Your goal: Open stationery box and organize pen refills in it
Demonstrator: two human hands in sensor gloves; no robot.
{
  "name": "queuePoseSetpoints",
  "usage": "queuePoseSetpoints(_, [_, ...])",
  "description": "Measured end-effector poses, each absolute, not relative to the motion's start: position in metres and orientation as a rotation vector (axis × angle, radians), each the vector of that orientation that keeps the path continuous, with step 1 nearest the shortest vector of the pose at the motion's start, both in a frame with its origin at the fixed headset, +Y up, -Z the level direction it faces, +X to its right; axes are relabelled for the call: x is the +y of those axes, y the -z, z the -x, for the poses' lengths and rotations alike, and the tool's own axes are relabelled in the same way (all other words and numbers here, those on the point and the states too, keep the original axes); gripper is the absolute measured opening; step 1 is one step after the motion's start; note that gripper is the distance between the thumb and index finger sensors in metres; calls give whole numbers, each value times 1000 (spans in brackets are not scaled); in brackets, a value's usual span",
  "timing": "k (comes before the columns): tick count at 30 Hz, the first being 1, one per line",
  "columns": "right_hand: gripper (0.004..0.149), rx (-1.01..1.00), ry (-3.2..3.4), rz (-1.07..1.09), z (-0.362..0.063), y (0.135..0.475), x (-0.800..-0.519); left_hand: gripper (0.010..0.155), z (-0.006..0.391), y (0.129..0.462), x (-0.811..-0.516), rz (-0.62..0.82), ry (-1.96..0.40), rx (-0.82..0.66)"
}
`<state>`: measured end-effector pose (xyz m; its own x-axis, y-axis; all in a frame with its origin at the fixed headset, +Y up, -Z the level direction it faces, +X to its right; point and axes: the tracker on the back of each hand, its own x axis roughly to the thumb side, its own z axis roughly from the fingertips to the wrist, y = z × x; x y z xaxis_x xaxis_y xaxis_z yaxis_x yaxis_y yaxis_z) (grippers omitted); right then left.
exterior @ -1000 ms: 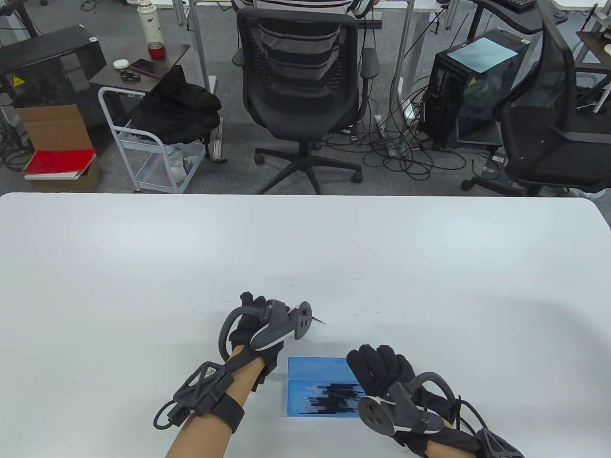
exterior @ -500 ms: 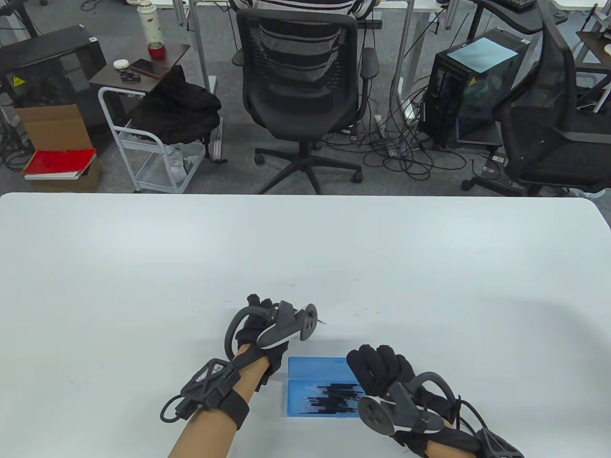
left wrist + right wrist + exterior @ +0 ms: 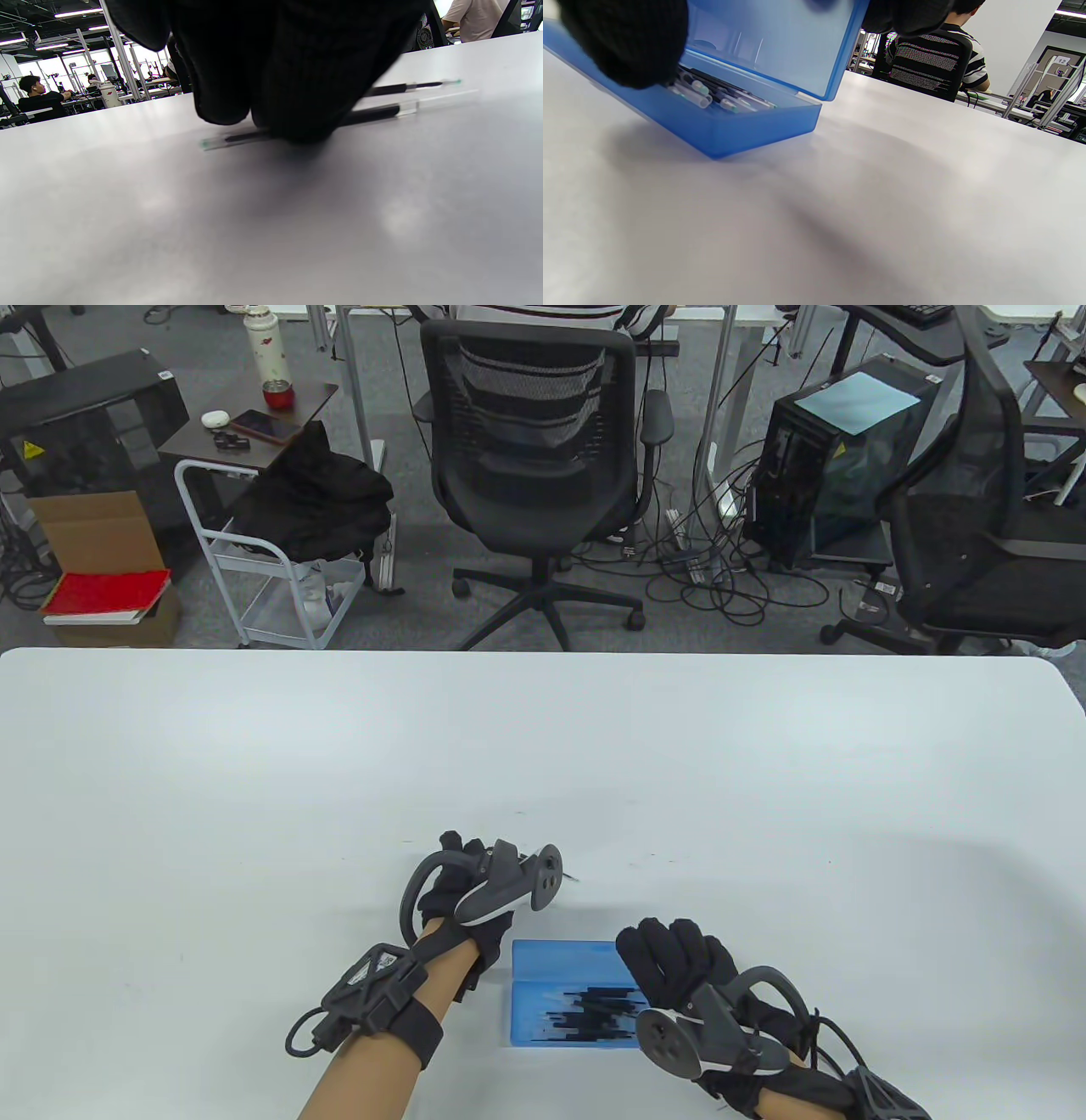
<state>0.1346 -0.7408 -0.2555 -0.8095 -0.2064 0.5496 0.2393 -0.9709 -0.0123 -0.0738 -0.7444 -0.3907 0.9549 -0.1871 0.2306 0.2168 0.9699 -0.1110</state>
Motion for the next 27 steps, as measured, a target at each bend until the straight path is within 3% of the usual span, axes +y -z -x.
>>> queuePoseSetpoints(27, [114,-80,2779,834,-135,255,-741,46,81,387,-748,145,187,-290])
